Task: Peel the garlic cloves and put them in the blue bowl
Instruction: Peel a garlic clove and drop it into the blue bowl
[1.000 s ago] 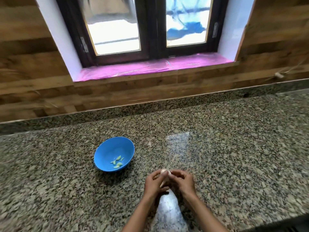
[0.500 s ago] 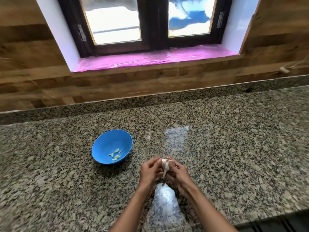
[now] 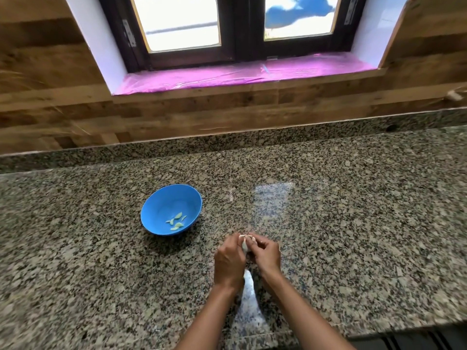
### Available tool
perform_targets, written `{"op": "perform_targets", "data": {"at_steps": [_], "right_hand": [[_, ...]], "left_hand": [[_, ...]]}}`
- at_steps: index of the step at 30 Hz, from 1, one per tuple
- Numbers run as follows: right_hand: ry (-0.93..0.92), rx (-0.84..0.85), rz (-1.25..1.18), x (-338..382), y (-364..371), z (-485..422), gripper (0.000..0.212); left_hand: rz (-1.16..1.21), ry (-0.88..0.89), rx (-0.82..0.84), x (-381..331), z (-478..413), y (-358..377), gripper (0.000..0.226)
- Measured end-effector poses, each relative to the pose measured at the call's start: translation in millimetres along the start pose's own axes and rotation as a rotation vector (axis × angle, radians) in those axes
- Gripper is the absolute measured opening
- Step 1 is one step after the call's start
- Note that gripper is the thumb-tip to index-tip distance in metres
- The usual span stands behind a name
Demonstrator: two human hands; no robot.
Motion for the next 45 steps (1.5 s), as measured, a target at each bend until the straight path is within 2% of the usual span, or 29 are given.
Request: {"op": "perform_targets", "data": {"at_steps": [5,12,14,17,19,27,30,33,35,39,43,45], "right_hand": [[0.012,-0.099,0.118,-8,-3,6,0.029],[0.022,-0.117,0.165,-9,-9,10,0.03],[0.049,-0.076,0.106,-13,-12,8,0.028],[0.189,0.073,-0.169,-16,-19,4,0.019],[0.197,0.155,-0.198,-10,-22,5,0.019],[0.179,0.157,-0.156,-10,-26,9,0.019],[0.155,0.124,-0.131,-10,-24,9,0.018],[0.086,0.05,0.018,-12,-24,6,0.024],[0.031,0.025,0.117,-10,-23,6,0.03],[-0.039,0.056,0.211,-7,-20,10,0.022],[0.02,0.077,0.104,-9,-25,8,0.009],[0.058,0.121,0.077,-7,-25,9,0.016]], "left_hand": [[-0.04,-0.032,-0.005,-2,6,10,0.016],[-0.034,-0.161,0.066,4,10,16,0.021],[0.068,-0.194,0.123,8,8,14,0.023],[0.28,-0.17,0.282,12,5,12,0.03],[0.299,-0.147,0.331,14,4,12,0.037],[0.038,0.061,0.157,1,15,17,0.02],[-0.04,0.074,0.136,-3,16,23,0.019],[-0.135,0.058,0.167,-6,14,30,0.022],[-0.195,0.008,0.216,-5,13,33,0.021],[-0.14,-0.114,0.265,0,9,28,0.014],[0.221,-0.413,0.382,21,-3,23,0.023],[0.478,-0.617,0.411,29,-3,21,0.026]]}}
Point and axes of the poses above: each hand's wrist, its own z-axis away from the middle knuckle, its own y-axis out of the palm, x = y × z, the point moved 5 cm from there along -z, towards the middle knuckle, and after that the axes turned 2 degrees about y, right-handed, at the moved point
